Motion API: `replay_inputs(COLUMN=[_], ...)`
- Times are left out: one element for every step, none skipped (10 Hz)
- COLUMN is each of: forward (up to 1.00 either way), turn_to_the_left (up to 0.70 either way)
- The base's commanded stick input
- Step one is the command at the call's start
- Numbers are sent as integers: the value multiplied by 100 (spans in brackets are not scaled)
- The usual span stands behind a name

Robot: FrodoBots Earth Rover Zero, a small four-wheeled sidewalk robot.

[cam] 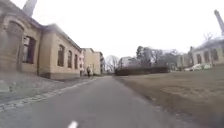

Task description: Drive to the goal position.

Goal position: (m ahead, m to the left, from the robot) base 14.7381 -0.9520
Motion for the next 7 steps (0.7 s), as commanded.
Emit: replay_inputs(forward=[100,100,100,100,100,100,100], turn_to_the_left=[3,3,33,42,19,37,18])
